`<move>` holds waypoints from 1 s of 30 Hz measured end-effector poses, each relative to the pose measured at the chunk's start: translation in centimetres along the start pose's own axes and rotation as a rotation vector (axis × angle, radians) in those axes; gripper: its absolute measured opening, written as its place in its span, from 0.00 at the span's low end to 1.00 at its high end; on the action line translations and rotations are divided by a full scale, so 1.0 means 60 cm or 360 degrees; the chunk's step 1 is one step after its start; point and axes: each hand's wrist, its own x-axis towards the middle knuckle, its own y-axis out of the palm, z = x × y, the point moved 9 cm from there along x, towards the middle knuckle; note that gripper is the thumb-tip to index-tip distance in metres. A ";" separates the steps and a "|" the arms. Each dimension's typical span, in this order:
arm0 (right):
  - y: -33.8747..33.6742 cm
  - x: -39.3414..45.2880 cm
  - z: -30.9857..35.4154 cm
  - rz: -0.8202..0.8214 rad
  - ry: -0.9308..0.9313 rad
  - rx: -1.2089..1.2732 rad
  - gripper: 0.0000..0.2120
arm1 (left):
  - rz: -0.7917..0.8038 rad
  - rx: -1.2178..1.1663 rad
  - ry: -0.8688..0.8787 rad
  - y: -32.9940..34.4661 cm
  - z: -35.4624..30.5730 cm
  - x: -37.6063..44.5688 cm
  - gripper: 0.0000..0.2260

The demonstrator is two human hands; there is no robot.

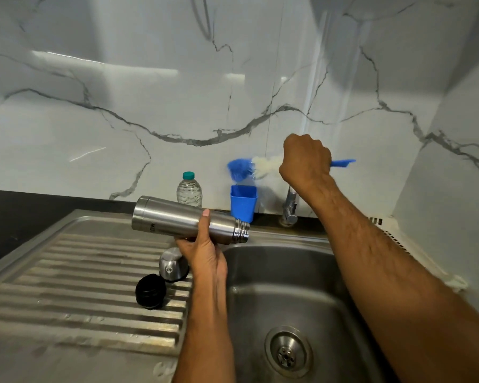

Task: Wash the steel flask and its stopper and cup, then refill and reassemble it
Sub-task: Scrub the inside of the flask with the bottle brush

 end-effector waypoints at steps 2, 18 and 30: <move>0.006 -0.033 -0.030 -0.0038 0.0102 0.0226 0.07 | -0.0018 0.0011 0.0006 -0.002 0.000 0.000 0.28; 0.194 -0.302 -0.212 0.0374 0.0862 0.1331 0.23 | -0.0056 0.0028 0.0039 -0.010 0.007 -0.011 0.31; 0.213 -0.318 -0.141 0.0561 0.0449 0.1499 0.12 | -0.0027 0.0047 0.0026 -0.011 0.021 -0.015 0.36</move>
